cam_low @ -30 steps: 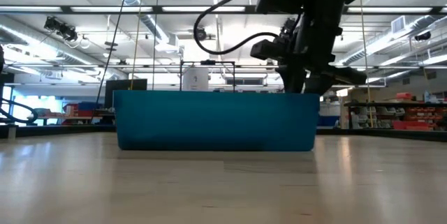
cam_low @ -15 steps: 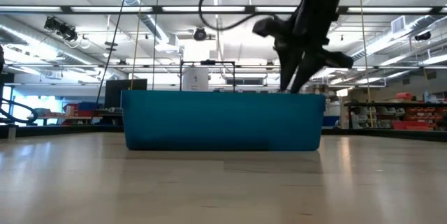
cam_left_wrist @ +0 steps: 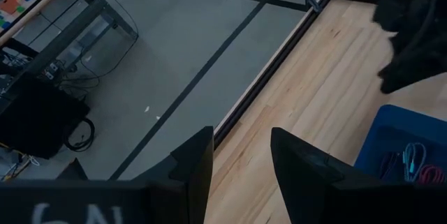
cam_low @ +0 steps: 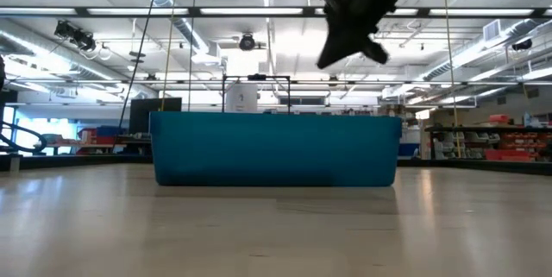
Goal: Pick and place USB-C Cables
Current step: Adjust the blue bin on the table
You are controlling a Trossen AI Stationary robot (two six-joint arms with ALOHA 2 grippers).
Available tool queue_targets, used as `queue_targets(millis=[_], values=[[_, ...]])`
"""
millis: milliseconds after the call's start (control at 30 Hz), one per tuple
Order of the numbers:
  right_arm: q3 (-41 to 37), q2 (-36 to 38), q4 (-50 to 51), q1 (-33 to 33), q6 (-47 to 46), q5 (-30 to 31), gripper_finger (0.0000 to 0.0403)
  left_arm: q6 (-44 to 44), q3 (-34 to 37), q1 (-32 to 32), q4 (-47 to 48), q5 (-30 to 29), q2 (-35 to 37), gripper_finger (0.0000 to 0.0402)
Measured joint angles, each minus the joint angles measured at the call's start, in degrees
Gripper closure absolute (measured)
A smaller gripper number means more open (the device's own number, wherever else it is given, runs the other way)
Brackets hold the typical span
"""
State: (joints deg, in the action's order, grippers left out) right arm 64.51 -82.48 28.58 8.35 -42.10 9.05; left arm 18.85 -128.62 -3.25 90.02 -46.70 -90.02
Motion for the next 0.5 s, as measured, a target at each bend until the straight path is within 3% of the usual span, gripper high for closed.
queue_targets(millis=[267, 500], values=[[0.07, -10.38, -15.06, 9.56, 16.22, -22.41, 0.04, 0.02, 0.0, 0.01, 0.0, 0.02, 0.0, 0.0251], [0.04, -18.47, -9.27, 12.31, 23.32, -26.98, 0.0401, 0.05, 0.0, 0.01, -0.01, 1.4, 0.0, 0.0251]])
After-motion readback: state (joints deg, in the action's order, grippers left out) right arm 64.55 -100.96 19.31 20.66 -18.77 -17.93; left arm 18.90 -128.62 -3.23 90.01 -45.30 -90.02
